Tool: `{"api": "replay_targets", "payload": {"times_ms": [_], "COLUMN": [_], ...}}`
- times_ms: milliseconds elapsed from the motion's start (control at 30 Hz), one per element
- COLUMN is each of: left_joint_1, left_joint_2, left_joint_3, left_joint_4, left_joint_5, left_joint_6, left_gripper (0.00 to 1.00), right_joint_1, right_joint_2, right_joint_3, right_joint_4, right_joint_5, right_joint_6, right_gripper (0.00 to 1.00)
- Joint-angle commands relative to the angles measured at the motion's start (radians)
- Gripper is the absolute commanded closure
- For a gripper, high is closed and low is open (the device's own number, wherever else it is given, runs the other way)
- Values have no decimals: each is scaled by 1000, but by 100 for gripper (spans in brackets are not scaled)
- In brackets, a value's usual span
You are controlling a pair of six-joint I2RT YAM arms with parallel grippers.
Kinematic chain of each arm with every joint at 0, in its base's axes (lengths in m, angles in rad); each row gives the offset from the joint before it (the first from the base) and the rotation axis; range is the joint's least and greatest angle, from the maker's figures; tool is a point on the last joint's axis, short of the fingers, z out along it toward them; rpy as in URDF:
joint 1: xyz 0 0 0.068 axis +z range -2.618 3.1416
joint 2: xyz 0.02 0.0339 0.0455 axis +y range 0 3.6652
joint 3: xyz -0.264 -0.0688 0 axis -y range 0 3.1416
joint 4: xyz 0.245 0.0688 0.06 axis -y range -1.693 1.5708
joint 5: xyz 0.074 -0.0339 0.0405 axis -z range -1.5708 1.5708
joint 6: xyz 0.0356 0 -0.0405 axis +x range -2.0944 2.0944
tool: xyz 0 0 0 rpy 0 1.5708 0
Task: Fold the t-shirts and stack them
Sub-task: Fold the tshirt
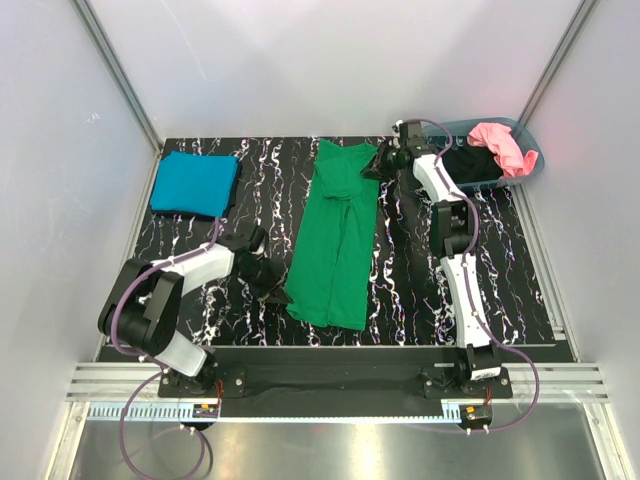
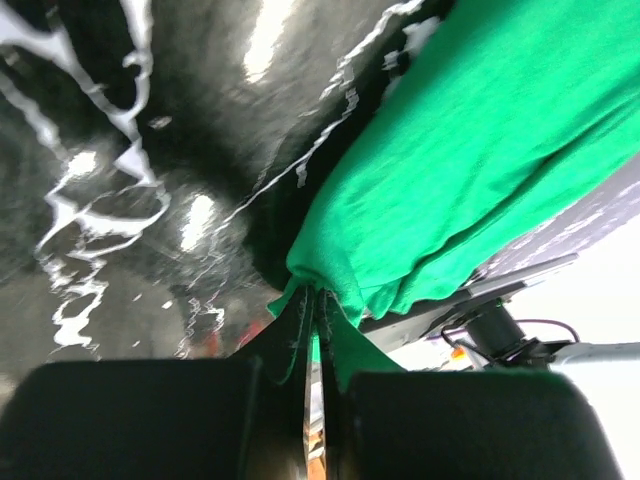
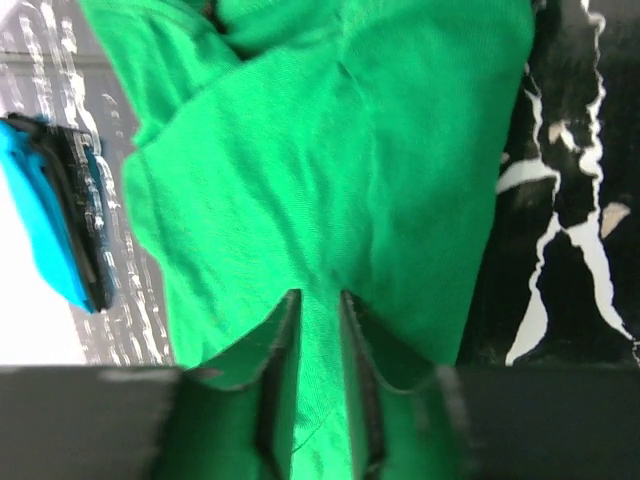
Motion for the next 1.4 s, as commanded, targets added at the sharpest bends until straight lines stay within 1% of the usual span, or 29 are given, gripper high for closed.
{"api": "replay_targets", "payload": {"times_ms": [0, 33, 67, 100, 167, 200, 267, 300, 333, 367, 400, 433, 467, 500, 533, 567, 600, 633, 667, 733, 767, 833, 900, 1033, 1067, 1167, 1200, 1267, 1367], "left_joint_1": [-1, -1, 0, 3, 16, 23, 52, 65, 80, 95, 99, 100, 100, 100, 100, 100, 100, 100, 100, 100, 100, 100, 100, 99, 99, 99, 99, 99, 99], "left_joint_2": [10, 10, 6, 4, 3, 3, -2, -1, 7, 16, 27, 47, 58, 67, 78, 91, 96, 99, 101, 93, 81, 69, 53, 41, 36, 27, 27, 29, 23], "left_joint_3": [70, 86, 98, 116, 129, 132, 135, 130, 124, 124, 129, 132, 136, 136, 136, 130, 127, 124, 114, 92, 78, 34, -14, -51, -49, -46, -46, -46, -46], "left_joint_4": [-104, -135, -188, -209, -244, -253, -247, -234, -214, -185, -174, -158, -132, -122, -115, -109, -111, -114, -126, -123, -120, -115, -100, -86, -91, -100, -102, -108, -112], "left_joint_5": [-15, -33, -71, -85, -116, -119, -135, -119, -93, -72, -38, -18, 5, 51, 71, 85, 88, 85, 77, 66, 62, 54, 56, 62, 57, 39, 39, 37, 28], "left_joint_6": [49, 66, 98, 113, 144, 158, 199, 217, 236, 272, 293, 309, 342, 357, 369, 391, 402, 411, 426, 440, 440, 429, 417, 383, 382, 383, 383, 380, 382], "left_gripper": [92, 86, 70, 62, 52, 51, 49, 47, 47, 46, 46, 46, 46, 46, 46, 46, 46, 46, 47, 47, 47, 47, 47, 50, 50, 52, 56, 59, 60], "right_joint_1": [-6, -8, -8, -8, -8, -6, -6, -2, 4, 12, 43, 60, 81, 118, 141, 161, 181, 219, 234, 276, 290, 319, 333, 368, 398, 461, 490, 518, 555], "right_joint_2": [-85, -166, -209, -293, -376, -416, -542, -589, -688, -738, -789, -876, -915, -953, -1026, -1060, -1121, -1151, -1177, -1242, -1263, -1321, -1370, -1400, -1401, -1406, -1410, -1418, -1436], "right_joint_3": [-26, -62, -140, -180, -263, -350, -448, -573, -644, -710, -829, -882, -936, -1043, -1102, -1158, -1265, -1318, -1420, -1511, -1586, -1645, -1731, -1864, -1896, -1935, -1943, -1973, -1981], "right_joint_4": [65, 70, 74, 73, 54, 38, -27, -30, -33, -48, -56, -70, -91, -88, -84, -61, -44, -26, 29, 117, 137, 162, 189, 283, 290, 317, 318, 327, 297], "right_joint_5": [-63, -51, -40, -29, -20, 6, 43, 49, 57, 74, 100, 112, 123, 124, 126, 127, 118, 114, 109, 80, 77, 97, 101, 91, 91, 121, 146, 166, 224], "right_joint_6": [2, 4, 4, 8, 19, 22, 45, 53, 61, 62, 53, 45, 45, 54, 68, 108, 126, 148, 201, 278, 295, 329, 344, 403, 415, 453, 464, 502, 518], "right_gripper": [68, 66, 61, 57, 53, 48, 46, 45, 39, 35, 31, 29, 28, 28, 28, 28, 28, 29, 31, 33, 34, 37, 37, 38, 39, 40, 41, 42, 44]}}
